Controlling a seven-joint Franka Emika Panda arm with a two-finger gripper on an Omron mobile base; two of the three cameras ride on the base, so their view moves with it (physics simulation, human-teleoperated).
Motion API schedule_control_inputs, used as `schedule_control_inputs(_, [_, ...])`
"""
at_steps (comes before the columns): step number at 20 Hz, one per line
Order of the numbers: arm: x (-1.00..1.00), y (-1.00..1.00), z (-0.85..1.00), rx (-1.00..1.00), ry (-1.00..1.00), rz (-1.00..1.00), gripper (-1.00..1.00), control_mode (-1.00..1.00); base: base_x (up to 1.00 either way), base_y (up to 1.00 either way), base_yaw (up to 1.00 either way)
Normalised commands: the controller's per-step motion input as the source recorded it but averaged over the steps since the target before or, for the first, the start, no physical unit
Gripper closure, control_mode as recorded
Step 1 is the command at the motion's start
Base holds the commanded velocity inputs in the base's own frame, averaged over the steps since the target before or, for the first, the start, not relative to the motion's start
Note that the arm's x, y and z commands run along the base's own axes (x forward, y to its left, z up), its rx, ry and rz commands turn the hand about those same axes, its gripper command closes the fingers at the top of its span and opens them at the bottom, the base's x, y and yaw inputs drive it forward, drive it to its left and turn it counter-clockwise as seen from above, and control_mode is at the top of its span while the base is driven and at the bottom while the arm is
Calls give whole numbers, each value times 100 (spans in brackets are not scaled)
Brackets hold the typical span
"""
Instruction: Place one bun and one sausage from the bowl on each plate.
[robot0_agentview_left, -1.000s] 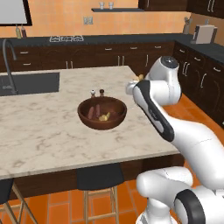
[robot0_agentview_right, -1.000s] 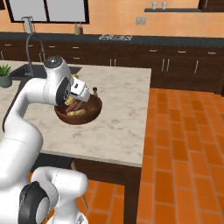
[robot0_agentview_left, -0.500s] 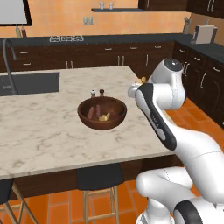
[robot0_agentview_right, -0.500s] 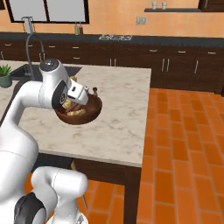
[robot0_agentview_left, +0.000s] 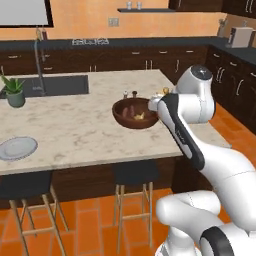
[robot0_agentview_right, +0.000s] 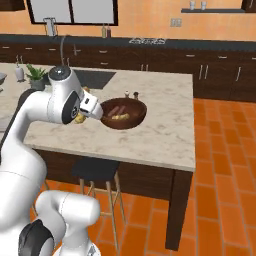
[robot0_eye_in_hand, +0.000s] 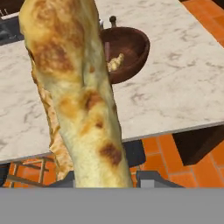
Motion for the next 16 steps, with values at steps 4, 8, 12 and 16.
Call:
schedule_control_inputs(4, [0,0,0,0,0,0,100,100,-13,100,10])
schedule_control_inputs(8, [0,0,0,0,0,0,100,100,0,100,5])
schedule_control_inputs(12, [0,0,0,0,0,0,100,100,0,100,1])
schedule_control_inputs(16, [0,0,0,0,0,0,100,100,0,100,0])
